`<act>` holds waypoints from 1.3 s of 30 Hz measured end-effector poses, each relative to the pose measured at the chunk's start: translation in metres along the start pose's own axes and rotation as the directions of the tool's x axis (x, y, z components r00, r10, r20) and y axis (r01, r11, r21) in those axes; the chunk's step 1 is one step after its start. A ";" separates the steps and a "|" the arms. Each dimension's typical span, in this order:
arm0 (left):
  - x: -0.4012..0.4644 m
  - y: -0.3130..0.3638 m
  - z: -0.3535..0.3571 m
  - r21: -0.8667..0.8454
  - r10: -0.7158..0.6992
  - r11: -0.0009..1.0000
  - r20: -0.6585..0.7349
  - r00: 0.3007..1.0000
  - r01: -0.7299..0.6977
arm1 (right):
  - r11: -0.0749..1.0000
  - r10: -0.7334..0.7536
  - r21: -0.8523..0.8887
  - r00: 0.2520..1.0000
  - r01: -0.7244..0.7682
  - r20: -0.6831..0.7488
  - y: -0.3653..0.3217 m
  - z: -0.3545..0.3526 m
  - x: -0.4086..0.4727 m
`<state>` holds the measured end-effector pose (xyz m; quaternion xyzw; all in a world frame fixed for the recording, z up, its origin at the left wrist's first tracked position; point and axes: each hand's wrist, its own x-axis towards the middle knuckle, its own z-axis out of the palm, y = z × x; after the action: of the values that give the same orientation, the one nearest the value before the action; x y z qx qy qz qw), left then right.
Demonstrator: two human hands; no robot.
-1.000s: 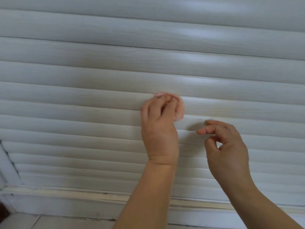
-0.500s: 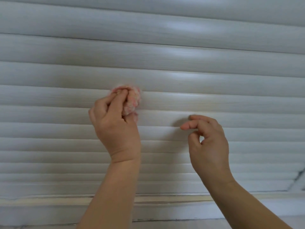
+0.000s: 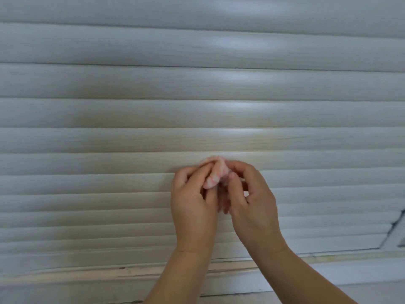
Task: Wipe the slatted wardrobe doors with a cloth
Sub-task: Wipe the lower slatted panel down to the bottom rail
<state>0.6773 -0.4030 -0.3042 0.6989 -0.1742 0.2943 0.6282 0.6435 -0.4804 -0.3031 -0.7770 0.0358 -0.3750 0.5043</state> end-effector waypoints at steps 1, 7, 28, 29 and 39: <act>0.001 0.006 0.001 -0.085 -0.098 0.991 0.036 0.995 0.100 | 0.999 0.018 0.028 1.000 -0.018 0.025 -0.004 0.001 -0.001; 0.007 0.032 -0.004 -0.356 -0.353 0.828 0.270 0.896 0.434 | 0.998 0.001 0.069 0.999 -0.005 0.050 -0.021 -0.004 0.003; 0.022 0.035 -0.015 -0.427 -0.418 0.784 0.173 0.892 0.450 | 0.944 0.175 0.297 0.980 -0.141 -0.090 -0.032 -0.015 0.017; 0.023 0.035 -0.016 -0.445 -0.430 0.765 0.184 0.884 0.465 | 0.941 0.186 0.304 0.978 -0.148 -0.099 -0.033 -0.017 0.018; 0.029 0.042 -0.025 -0.466 -0.546 0.652 0.258 0.797 0.598 | 0.891 0.308 0.376 0.947 -0.253 -0.094 -0.035 -0.024 0.022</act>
<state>0.6686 -0.3809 -0.2526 0.5314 -0.0480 -0.0115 0.8457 0.6334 -0.4912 -0.2575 -0.6278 0.1168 -0.3558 0.6824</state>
